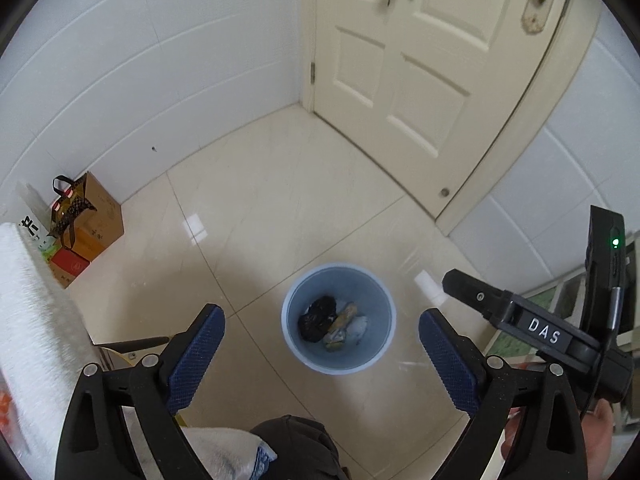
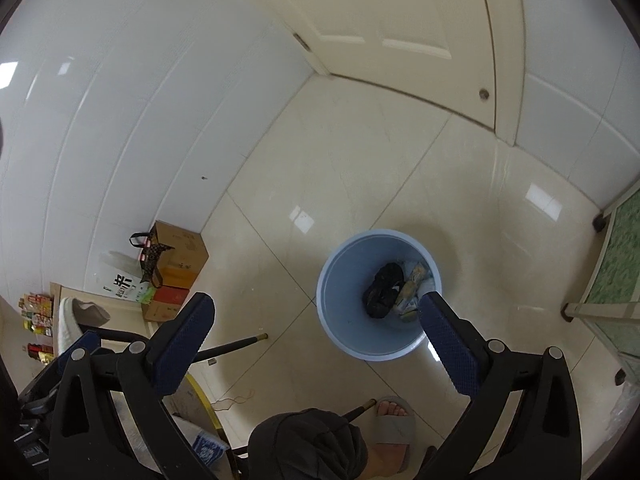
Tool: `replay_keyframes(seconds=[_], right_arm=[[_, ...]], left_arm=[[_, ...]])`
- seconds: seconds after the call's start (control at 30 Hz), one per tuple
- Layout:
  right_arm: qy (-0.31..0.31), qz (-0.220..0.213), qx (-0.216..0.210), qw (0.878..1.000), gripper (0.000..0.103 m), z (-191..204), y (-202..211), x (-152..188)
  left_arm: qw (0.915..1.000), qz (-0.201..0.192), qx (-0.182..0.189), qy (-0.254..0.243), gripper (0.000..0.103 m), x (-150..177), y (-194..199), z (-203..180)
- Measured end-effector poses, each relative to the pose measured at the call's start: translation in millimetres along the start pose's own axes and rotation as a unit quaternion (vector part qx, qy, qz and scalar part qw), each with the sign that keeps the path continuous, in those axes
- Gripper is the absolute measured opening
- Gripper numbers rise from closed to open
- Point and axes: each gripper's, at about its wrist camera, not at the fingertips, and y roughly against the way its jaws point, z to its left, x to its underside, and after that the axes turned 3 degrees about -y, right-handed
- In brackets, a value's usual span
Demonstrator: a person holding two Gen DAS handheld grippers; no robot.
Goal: Collect trash
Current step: 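Return both open tools to the table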
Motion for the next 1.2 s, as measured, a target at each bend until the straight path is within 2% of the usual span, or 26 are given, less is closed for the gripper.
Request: replay_keyframes(seconds=[0.17,0.33,0.43,0.67,0.97,1.2], right_arm=[[0.023,-0.031,-0.011,0.999,0.103,25.6,36.3,10.5],[0.068,-0.067,-0.036,0.995,0.103,71.4,82.2,27.1],[0.096,-0.082,-0.051,0.991,0.103,99.6,103.4,39.2],[0.173,-0.109,-0.093,0.974,0.103,177.1,144.6,80.4],[0.271,-0.112,-0.128,0.947,0.103,258.4,158.0,135.5],[0.323,-0.103,-0.140,0.930,0.103,305.8,153.3,173.6]], left_arm=[[0.9988,-0.047,0.013,0.010,0.096,23.2,60.6,23.3],[0.9941,-0.105,0.010,0.025,0.099,52.5,121.2,48.7],[0.9890,-0.143,0.000,0.040,0.102,79.4,163.5,62.8],[0.9782,-0.191,-0.033,0.074,0.102,146.5,229.3,92.7],[0.9583,-0.244,-0.070,0.131,0.102,245.1,304.3,122.6],[0.9434,-0.261,-0.102,0.177,0.102,309.5,340.7,138.4]])
